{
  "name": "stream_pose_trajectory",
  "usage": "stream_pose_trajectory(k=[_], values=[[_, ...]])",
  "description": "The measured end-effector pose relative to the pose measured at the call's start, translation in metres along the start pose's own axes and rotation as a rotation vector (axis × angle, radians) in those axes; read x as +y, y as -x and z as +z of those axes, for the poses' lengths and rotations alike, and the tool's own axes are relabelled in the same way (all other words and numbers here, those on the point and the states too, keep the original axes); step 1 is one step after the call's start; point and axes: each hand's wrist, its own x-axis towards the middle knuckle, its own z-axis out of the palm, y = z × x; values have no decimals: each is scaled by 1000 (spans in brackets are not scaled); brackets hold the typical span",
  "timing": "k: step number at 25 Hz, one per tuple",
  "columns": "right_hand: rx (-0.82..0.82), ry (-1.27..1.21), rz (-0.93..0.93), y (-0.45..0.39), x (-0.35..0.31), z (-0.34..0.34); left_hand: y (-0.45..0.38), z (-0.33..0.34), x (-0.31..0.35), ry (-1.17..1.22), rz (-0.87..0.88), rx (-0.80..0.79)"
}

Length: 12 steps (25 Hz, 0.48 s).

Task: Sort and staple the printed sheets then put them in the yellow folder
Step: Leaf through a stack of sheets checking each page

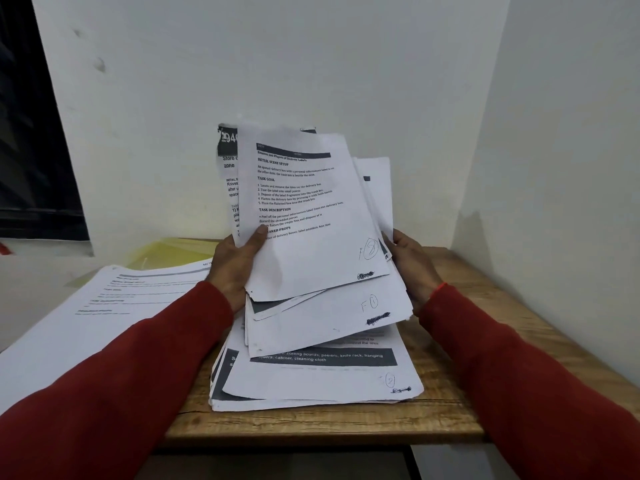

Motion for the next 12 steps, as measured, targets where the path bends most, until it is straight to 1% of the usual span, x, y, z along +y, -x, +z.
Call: stream_pose_trajectory(k=[4,6,8,9,10,12], values=[[0,-36,21,-2,3,3,-2,-2,-2,6,-39,-74],[-32,-27,57,1,0,2,-1,-3,-4,-20,-53,-78],[-75,-51,140,4,-4,1,0,-2,-5,-41,-45,-78],[-67,-32,132,3,-5,1,1,0,-5,-49,-40,-82],[-31,21,86,2,-3,-1,3,1,-4,-56,-36,-85],[122,171,-16,-3,3,-5,8,5,-2,-57,-27,-95]])
